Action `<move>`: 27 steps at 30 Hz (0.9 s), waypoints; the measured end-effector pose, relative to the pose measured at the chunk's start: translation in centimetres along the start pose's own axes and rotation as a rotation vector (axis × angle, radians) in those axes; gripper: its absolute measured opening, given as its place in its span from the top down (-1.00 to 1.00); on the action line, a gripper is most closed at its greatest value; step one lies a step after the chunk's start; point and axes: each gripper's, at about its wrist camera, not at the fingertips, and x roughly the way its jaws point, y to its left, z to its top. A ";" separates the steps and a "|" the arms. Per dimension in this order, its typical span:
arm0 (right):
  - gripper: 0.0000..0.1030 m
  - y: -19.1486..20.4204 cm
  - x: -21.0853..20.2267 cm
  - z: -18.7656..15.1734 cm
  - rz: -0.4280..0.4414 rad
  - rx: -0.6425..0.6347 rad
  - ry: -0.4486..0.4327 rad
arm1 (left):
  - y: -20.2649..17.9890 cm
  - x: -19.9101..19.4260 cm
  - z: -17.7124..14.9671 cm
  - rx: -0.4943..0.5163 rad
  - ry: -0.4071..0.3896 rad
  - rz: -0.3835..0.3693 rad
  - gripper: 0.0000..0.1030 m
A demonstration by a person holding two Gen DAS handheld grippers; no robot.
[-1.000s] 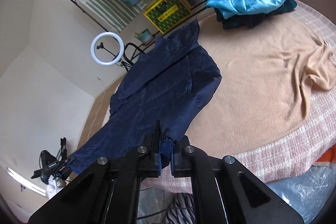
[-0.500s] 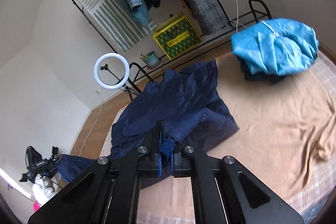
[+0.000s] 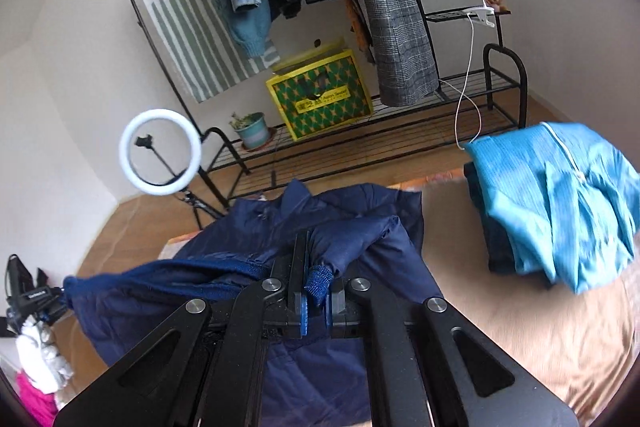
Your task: Fold large clothes
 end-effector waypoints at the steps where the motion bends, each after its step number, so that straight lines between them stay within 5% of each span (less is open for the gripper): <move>1: 0.92 0.4 1.6 0.7 -0.019 -0.010 0.005 | 0.3 1.4 0.8 0.001 0.005 0.016 0.91; 8: 0.92 2.0 13.4 3.8 -0.149 -0.062 0.054 | 3.4 12.9 5.3 -0.003 0.062 0.117 0.91; 14: 0.93 -0.1 21.7 3.2 -0.240 -0.078 0.131 | 6.3 20.7 6.9 -0.043 0.120 0.158 0.91; 22: 0.93 -2.5 27.6 2.6 -0.277 -0.068 0.180 | 7.9 24.7 7.7 -0.081 0.138 0.139 0.87; 27: 0.88 -2.7 29.0 2.3 -0.285 -0.093 0.209 | 8.4 24.6 8.8 -0.155 0.154 0.078 0.69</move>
